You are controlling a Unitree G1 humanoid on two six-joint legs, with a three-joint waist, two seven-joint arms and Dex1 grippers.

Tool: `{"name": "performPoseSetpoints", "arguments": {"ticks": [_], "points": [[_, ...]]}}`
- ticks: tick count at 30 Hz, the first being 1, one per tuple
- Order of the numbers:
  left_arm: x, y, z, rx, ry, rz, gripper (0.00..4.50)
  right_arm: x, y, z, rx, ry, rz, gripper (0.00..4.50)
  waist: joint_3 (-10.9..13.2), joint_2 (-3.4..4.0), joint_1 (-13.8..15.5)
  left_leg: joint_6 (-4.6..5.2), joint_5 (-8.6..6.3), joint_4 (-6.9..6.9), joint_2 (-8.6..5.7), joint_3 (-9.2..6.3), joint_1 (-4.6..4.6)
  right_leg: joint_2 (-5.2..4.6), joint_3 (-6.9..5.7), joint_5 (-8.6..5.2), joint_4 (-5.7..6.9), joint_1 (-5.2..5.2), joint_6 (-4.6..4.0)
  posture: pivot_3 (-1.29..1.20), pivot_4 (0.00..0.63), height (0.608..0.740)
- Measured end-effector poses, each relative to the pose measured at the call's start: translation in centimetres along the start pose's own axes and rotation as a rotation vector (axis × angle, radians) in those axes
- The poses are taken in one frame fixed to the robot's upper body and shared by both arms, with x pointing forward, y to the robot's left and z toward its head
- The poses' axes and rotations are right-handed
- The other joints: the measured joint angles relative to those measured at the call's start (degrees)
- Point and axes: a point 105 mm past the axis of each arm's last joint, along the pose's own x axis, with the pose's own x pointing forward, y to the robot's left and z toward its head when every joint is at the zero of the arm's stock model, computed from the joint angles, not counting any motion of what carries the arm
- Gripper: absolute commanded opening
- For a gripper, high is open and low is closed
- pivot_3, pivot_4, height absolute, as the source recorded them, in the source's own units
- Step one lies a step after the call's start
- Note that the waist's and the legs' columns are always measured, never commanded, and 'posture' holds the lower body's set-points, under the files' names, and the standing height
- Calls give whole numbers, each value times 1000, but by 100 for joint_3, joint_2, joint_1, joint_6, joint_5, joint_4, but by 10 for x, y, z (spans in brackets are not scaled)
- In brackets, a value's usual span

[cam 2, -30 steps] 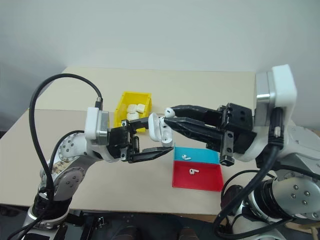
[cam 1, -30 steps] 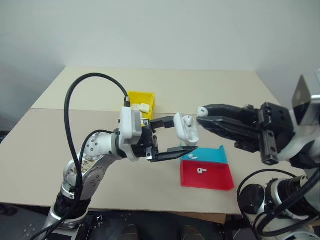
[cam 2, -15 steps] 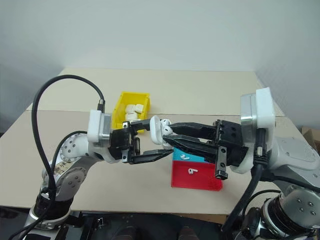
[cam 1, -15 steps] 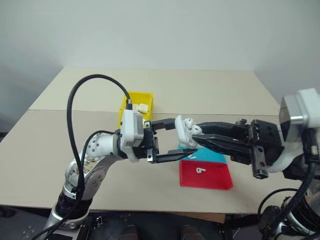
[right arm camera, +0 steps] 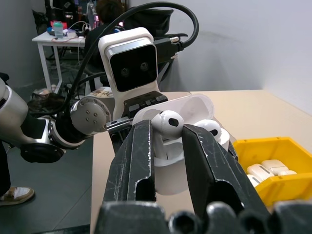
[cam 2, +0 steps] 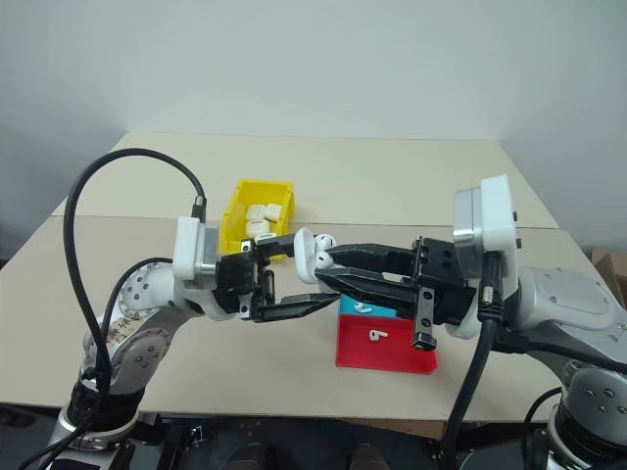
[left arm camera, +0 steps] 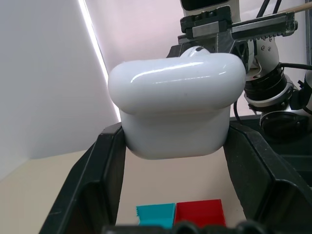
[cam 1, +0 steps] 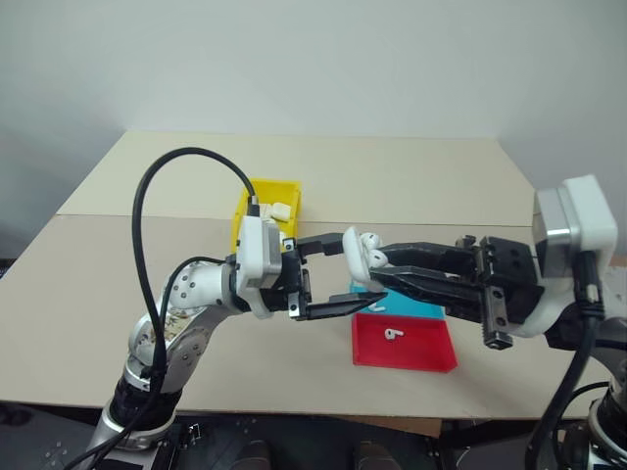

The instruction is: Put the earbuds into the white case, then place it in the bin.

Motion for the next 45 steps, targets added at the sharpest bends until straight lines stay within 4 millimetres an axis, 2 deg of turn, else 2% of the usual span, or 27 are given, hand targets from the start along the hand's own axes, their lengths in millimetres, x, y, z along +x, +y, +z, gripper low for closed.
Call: {"name": "performPoseSetpoints", "arguments": {"ticks": [4, 9, 17, 22, 25, 28, 31, 35, 36, 40, 45], "points": [[0, 0, -1, 1, 2, 2, 2754, -1, 1, -1, -7, 3, 2, 880, 0, 0, 3, 0, 0, 0, 0, 0, -1, 0, 0, 0, -1, 0, 0, 0, 150, 740], [1, -1, -2, 0, 7, 1, 2754, -3, 5, -4, -30, 20, 11, 2306, 0, -1, 8, 0, 0, 0, 0, 0, -1, 0, 0, 0, -3, 0, 0, 0, 150, 740], [-2, 0, -2, 7, 8, -12, 2754, -6, 6, -5, -81, 48, -5, 2306, 0, -1, 10, 0, 0, 0, 0, -1, -1, 0, -1, 0, -6, 2, 0, 0, 150, 740], [-2, 1, -3, 11, 0, -10, 2754, -13, -4, -3, -111, 70, -46, 2306, 0, -2, 10, 0, 0, 0, -1, -1, -1, -1, -1, 1, -11, 5, 1, 0, 150, 740], [-3, 4, -6, 12, 10, -2, 2754, -19, -14, 6, -143, 76, -71, 2306, 1, -2, 5, 0, 0, 0, 0, -1, 1, 0, -1, 1, -12, 8, 1, 0, 150, 740], [-1, 8, -15, 7, 44, -22, 2754, -17, -24, 28, -204, 84, -34, 2306, 1, 0, -13, 0, 0, 0, 0, 1, 8, 0, 1, 3, -15, 11, 2, 0, 150, 740], [2, 12, -26, 13, 77, -36, 2754, -9, -29, 42, -238, 93, 30, 1718, 1, -1, -16, 4, -2, -4, 5, -4, 26, 3, -4, 4, -36, 40, 1, 0, 150, 740], [8, 18, -36, 13, 111, -34, 2754, 4, -32, 37, -226, 140, 119, 258, 1, -1, 8, 4, -2, -5, 4, -2, 17, 1, -4, 3, -41, 34, 2, 0, 150, 740], [9, 20, -37, 21, 115, -32, 2754, 7, -31, 36, -231, 155, 145, 28, 1, 0, 10, 4, -2, -5, 4, -1, 14, 0, -4, 3, -41, 31, 2, 0, 150, 740], [17, 21, -42, 43, 131, -26, 2754, 19, -26, 29, -229, 192, 232, 28, 1, 0, 25, 4, -2, -1, 3, -3, -2, -1, -7, 5, -40, 21, 4, 0, 150, 740], [21, 21, -47, 40, 149, -18, 2754, 24, -23, 12, -225, 269, 303, 28, 1, 0, 24, 4, -2, 0, 3, -3, -10, -1, -6, 5, -34, 6, 4, 0, 150, 740]]}}
